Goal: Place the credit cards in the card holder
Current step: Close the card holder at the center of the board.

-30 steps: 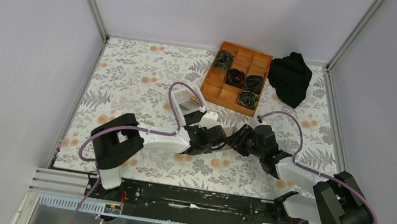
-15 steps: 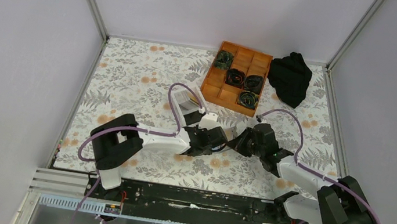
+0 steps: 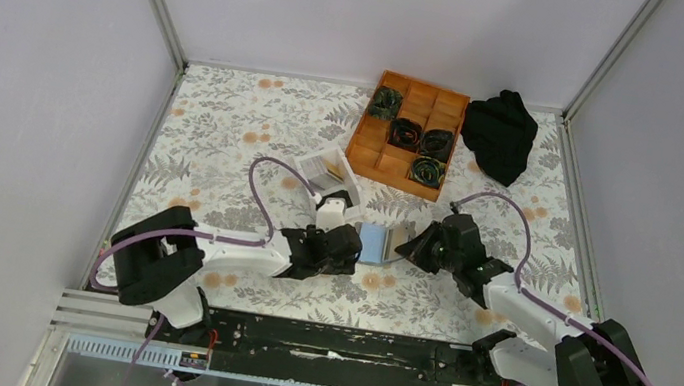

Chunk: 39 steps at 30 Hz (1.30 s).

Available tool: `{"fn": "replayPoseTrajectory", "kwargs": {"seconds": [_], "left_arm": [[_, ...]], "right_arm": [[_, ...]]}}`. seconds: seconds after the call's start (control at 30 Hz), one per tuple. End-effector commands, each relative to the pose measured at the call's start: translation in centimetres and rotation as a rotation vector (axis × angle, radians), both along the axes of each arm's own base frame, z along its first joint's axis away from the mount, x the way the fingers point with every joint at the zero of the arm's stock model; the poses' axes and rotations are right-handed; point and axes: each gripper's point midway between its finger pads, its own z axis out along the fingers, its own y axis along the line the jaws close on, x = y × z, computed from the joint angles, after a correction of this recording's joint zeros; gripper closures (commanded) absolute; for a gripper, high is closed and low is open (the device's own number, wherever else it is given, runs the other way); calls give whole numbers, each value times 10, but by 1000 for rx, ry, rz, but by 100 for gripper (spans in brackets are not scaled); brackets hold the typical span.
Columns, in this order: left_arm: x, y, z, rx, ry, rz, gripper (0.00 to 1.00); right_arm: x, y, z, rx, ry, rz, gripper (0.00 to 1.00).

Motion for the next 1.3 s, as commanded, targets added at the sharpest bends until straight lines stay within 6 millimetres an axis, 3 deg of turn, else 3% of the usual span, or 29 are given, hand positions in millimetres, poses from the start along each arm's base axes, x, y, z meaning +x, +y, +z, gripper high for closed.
{"fn": "replayPoseTrajectory", "kwargs": {"seconds": [0.0,0.33,0.37,0.4,0.47,0.87,1.13,1.27], "left_arm": [[-9,-5,-8,-87,44,15,34],[-3,-19,4,-170,16,33,29],[-2,-20,5,-175,13,37,27],[-1,-20,5,-176,12,44,7],[0,-21,6,-179,9,50,0],[6,-15,9,-211,-20,111,1],[14,-10,19,-240,-75,152,9],[21,-19,26,-281,-108,142,12]], "right_arm": [[11,3,19,65,13,-48,100],[-1,7,21,167,110,-56,100],[-3,7,20,176,122,-57,100],[-5,7,20,187,131,-59,100],[-6,8,19,206,146,-63,100],[-16,11,22,312,209,-90,100],[-21,12,24,341,225,-74,100],[-26,13,23,342,244,-61,100]]}}
